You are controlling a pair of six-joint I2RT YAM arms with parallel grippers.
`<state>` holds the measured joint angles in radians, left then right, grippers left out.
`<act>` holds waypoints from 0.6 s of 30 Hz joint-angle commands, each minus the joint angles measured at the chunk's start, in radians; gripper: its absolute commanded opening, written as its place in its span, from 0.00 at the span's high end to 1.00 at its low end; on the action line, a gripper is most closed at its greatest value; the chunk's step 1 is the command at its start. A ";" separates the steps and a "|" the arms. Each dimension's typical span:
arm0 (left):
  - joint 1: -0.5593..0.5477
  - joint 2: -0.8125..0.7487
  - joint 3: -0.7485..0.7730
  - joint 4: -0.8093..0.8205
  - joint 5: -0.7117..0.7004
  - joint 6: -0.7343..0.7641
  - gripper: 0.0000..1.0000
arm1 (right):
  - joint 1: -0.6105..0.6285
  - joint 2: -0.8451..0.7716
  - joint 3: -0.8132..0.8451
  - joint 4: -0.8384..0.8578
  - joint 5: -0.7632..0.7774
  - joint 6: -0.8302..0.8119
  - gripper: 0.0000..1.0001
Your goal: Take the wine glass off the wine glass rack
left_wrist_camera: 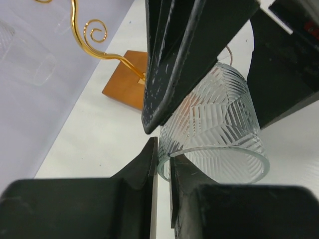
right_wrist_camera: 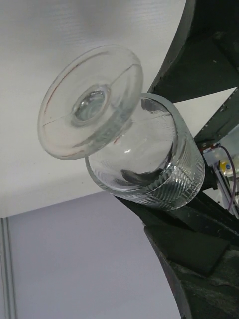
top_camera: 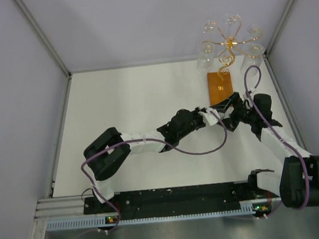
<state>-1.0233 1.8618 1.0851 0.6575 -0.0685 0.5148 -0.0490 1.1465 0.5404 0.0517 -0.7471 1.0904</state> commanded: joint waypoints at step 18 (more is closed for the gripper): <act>0.339 -0.460 0.159 -1.183 0.269 0.096 1.00 | -0.018 -0.410 0.148 -0.486 0.166 -0.871 0.01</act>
<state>-0.7689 1.4322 1.1206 -0.2195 0.1108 0.5785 -0.0574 0.7925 0.6415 -0.3531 -0.6758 0.4706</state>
